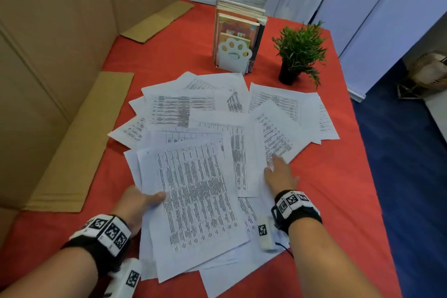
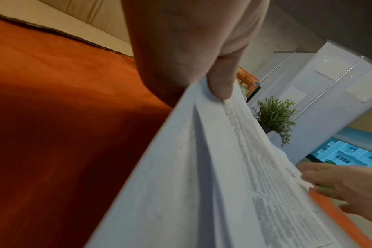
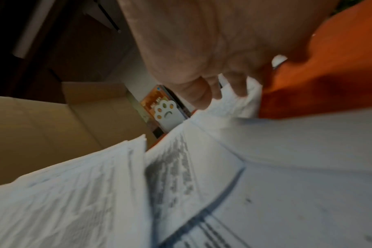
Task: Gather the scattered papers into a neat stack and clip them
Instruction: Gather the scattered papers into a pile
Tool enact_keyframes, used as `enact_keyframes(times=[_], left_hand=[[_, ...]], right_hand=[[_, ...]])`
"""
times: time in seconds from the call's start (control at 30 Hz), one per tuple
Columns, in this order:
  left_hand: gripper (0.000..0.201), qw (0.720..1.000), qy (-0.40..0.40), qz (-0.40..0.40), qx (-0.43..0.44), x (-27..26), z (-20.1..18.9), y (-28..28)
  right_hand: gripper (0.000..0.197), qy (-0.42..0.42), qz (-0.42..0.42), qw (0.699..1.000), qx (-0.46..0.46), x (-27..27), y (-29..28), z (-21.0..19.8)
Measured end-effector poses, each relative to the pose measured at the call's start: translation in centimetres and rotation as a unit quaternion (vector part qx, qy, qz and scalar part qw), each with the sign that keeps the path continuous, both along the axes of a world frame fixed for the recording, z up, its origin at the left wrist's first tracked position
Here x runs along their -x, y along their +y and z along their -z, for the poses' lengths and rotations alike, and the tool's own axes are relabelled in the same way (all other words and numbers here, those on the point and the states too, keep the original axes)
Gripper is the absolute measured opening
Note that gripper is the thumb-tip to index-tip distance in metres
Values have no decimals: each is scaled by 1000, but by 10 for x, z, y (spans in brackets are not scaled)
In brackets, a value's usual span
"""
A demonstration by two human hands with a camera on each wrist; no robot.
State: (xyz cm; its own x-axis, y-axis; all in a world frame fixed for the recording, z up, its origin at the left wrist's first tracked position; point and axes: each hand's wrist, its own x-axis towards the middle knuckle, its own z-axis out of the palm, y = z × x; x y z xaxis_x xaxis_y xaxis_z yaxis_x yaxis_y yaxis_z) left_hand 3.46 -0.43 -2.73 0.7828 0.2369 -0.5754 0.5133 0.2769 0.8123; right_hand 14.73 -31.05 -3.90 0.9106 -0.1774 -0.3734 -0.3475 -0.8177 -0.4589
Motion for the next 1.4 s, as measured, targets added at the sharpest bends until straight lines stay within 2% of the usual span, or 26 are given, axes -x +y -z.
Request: enact_keyframes(times=[0.07, 0.1, 0.13, 0.2, 0.27, 0.37, 0.43, 0.53, 0.6, 0.67, 0.73, 0.77, 0.87, 0.93, 1.0, 1.07, 1.1, 1.17, 1.2, 1.3, 1.4], left_hand=[[34, 1000, -9, 8, 2, -2, -7, -2], [31, 1000, -20, 17, -1, -3, -13, -4], [28, 999, -38, 31, -2, -5, -21, -7], [27, 995, -80, 56, -3, -11, -36, -13], [29, 989, -131, 74, -10, -18, -51, -19], [32, 973, -208, 91, -46, -27, -77, -31], [23, 966, -250, 64, -35, -30, -91, -44], [18, 958, -282, 41, -19, -28, -103, -60], [26, 957, -287, 36, -22, -24, -100, -62], [28, 957, -286, 31, -21, -19, -96, -61], [48, 954, -298, 19, -27, -14, -96, -63], [51, 952, -304, 1, -29, -13, -99, -65], [57, 934, -346, -59, -66, -11, -102, -72], [60, 914, -380, -94, -102, -10, -108, -77], [51, 897, -401, -128, -136, -13, -113, -81], [30, 889, -404, -151, -155, -19, -117, -83], [20, 887, -407, -153, -156, -20, -118, -83], [14, 884, -425, -135, -141, -21, -115, -80], [17, 880, -435, -121, -150, -21, -111, -79], [44, 870, -441, -69, -207, -16, -96, -75], [67, 905, -383, -18, -186, -17, -73, -71]], right_hand=[[66, -34, -1, 999, 12, 11, 8, -14], [73, -44, -20, 998, -43, 18, 14, -22], [80, -40, -29, 989, -140, 25, 20, -24], [90, -2, 0, 944, -331, 37, 32, -34], [91, -19, 65, 904, -423, 41, 36, -44], [59, -160, 95, 880, -437, 47, 34, -68], [38, -232, 86, 859, -447, 54, 34, -85], [40, -288, 87, 827, -474, 67, 35, -98], [49, -281, 96, 815, -497, 77, 35, -97], [56, -269, 106, 812, -506, 86, 33, -91], [58, -267, 113, 809, -512, 94, 31, -87], [59, -262, 114, 804, -521, 97, 32, -88], [53, -239, 107, 791, -553, 101, 36, -88], [46, -219, 111, 795, -554, 102, 39, -87], [51, -205, 114, 807, -542, 102, 40, -85], [48, -197, 115, 809, -542, 102, 39, -82], [45, -190, 112, 807, -547, 101, 38, -82], [46, -171, 94, 811, -551, 100, 37, -81], [49, -162, 92, 815, -549, 100, 36, -81], [56, -147, 102, 822, -540, 98, 35, -78], [50, -149, 113, 819, -543, 96, 34, -77]])
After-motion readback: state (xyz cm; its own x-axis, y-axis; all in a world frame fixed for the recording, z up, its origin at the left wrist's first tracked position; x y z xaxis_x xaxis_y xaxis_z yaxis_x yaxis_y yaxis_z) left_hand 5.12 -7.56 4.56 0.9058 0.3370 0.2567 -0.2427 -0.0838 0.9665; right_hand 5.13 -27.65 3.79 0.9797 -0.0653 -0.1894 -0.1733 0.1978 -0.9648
